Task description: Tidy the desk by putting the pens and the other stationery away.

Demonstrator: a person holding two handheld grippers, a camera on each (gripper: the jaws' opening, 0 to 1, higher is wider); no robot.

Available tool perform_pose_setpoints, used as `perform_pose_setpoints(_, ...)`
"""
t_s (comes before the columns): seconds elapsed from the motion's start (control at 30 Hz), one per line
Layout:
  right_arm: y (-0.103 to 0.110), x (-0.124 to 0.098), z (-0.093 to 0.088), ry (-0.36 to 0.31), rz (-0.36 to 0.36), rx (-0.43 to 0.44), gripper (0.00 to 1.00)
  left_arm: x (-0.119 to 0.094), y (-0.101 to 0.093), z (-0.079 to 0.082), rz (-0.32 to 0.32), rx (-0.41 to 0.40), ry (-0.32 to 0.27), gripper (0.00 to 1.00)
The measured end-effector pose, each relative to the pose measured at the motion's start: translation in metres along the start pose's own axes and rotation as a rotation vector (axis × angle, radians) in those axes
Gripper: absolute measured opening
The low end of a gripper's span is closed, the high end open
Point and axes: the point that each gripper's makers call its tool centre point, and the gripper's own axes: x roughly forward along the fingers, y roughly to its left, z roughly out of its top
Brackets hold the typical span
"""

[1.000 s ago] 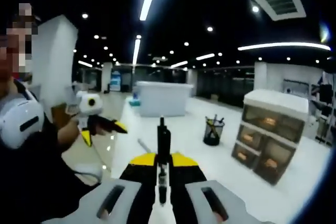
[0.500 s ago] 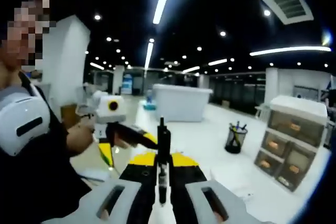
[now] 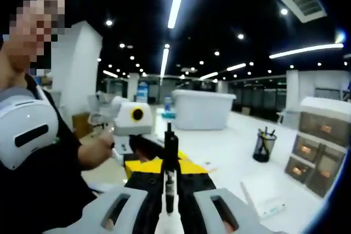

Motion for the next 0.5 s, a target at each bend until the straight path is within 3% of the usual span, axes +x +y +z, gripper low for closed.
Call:
perform_pose_setpoints(0.17,0.0019,0.0040,-0.0026,-0.004,0.009,0.016,0.06,0.0016,-0.0053,-0.0042,-0.023,0.031,0.011,0.30)
perform_pose_setpoints(0.5,0.0042,0.0075,-0.0088,0.003,0.013,0.019,0.07,-0.0005,-0.0054,-0.0045,-0.032,0.011,-0.002,0.20)
